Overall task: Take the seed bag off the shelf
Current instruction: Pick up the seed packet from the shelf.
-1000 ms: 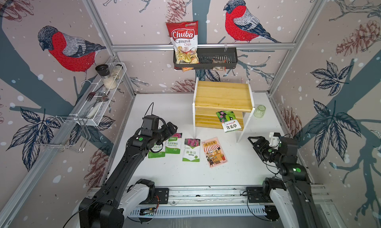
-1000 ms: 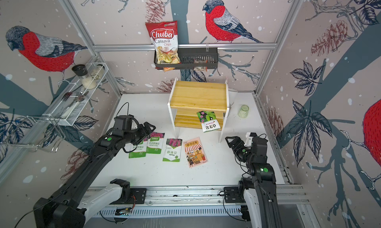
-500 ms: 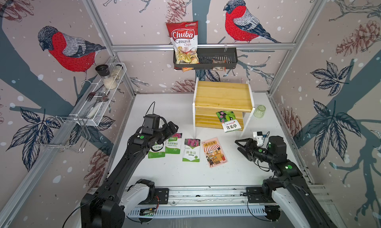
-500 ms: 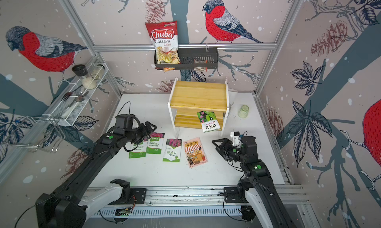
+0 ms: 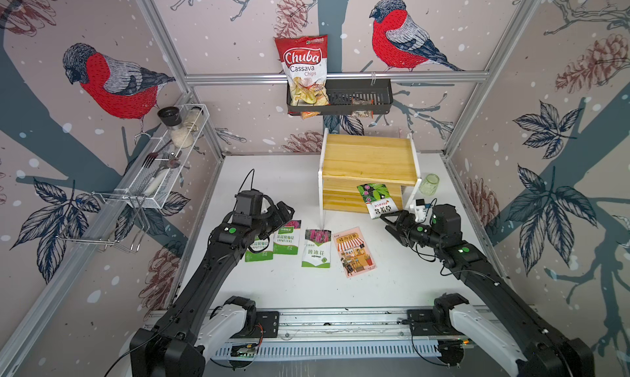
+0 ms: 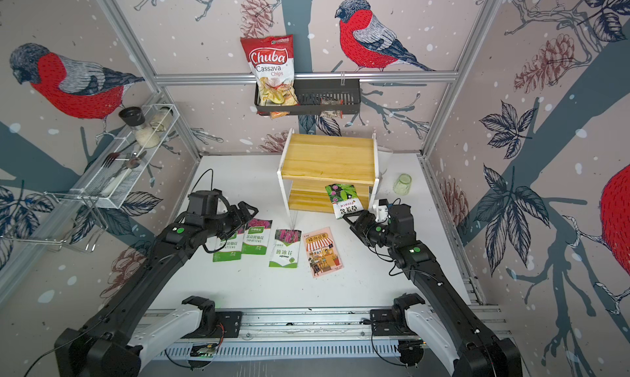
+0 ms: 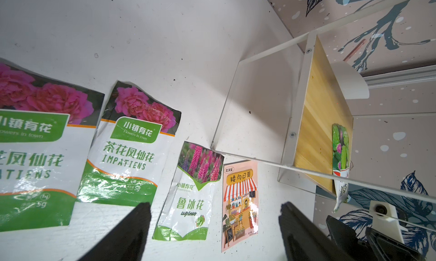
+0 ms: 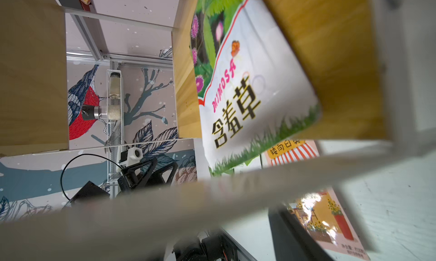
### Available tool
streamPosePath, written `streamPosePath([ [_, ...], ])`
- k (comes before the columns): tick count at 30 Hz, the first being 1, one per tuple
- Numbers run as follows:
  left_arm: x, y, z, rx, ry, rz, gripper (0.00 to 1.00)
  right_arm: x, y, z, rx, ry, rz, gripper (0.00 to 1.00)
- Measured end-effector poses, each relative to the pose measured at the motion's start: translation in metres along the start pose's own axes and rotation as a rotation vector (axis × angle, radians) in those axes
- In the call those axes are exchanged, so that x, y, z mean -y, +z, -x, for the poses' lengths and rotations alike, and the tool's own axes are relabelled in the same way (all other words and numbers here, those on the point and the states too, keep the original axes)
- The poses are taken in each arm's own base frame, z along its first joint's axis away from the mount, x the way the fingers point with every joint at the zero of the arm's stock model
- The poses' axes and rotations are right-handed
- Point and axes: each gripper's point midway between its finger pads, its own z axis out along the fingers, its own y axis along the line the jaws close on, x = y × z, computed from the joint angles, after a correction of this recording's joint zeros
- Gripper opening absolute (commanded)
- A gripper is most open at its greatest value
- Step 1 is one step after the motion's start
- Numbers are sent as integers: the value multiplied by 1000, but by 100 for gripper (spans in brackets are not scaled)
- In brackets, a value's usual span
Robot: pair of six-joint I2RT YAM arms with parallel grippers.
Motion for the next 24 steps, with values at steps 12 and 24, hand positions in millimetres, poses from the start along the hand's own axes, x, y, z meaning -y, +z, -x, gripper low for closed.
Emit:
streamPosePath([
  [12, -2, 2, 0, -6, -2, 6, 89, 9, 17, 7, 32, 17, -42, 71],
  [24, -6, 3, -4, -11, -6, 13, 89, 14, 27, 13, 78, 39, -81, 61],
])
